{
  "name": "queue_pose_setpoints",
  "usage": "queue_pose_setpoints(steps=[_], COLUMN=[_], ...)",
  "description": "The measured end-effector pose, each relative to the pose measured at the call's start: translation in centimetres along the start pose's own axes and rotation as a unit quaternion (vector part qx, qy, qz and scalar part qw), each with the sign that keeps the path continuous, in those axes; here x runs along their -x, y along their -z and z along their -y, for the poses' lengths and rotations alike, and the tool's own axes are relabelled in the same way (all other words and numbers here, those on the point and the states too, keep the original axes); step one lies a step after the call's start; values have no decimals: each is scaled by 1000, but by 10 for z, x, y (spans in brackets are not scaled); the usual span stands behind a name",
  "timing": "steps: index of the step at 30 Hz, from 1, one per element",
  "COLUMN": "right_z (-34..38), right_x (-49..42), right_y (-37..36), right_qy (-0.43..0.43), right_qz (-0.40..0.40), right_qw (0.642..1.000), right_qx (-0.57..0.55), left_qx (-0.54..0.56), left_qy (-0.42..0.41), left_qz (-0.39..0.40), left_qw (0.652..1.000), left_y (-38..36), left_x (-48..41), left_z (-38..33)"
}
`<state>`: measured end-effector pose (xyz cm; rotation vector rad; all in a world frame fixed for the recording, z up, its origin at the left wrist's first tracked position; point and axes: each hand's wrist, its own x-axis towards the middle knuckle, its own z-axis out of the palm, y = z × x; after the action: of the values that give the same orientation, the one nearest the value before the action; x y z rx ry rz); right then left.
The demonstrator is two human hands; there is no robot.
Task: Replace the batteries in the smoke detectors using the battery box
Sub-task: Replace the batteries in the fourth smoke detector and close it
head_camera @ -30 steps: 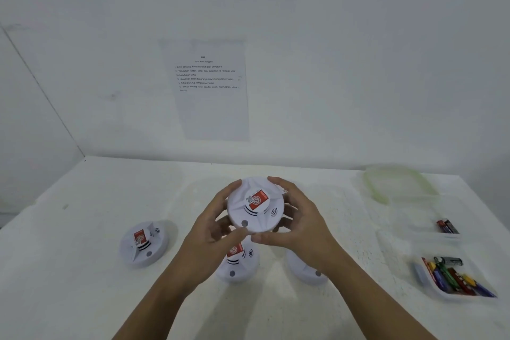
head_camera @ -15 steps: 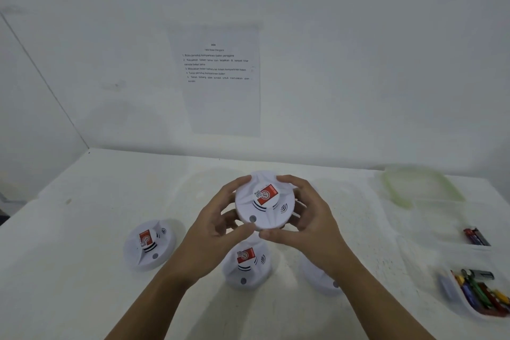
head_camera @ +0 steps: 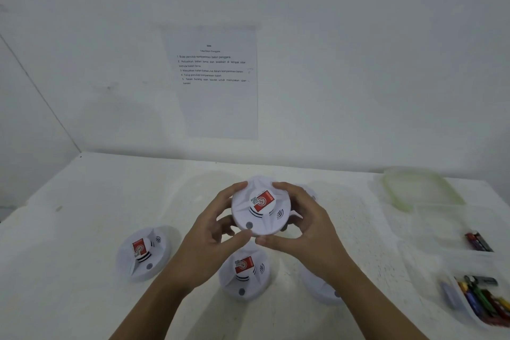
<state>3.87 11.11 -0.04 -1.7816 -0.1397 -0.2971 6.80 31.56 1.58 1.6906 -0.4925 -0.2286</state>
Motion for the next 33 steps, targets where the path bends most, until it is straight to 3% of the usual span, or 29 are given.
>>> queue_pose_setpoints(steps=[13, 25, 33], right_z=[-26, -76, -93], right_x=[-65, -99, -94], right_y=[-30, -54, -54], right_qy=[-7, -82, -119], right_qz=[18, 82, 81], right_qw=[997, 977, 979], right_qx=[69, 178, 143], left_qx=[-73, -200, -259], left_qy=[29, 94, 84], left_qz=[-16, 32, 50], left_qw=[997, 975, 961], left_y=[42, 69, 70], left_x=[-52, -90, -93], left_z=[31, 88, 105])
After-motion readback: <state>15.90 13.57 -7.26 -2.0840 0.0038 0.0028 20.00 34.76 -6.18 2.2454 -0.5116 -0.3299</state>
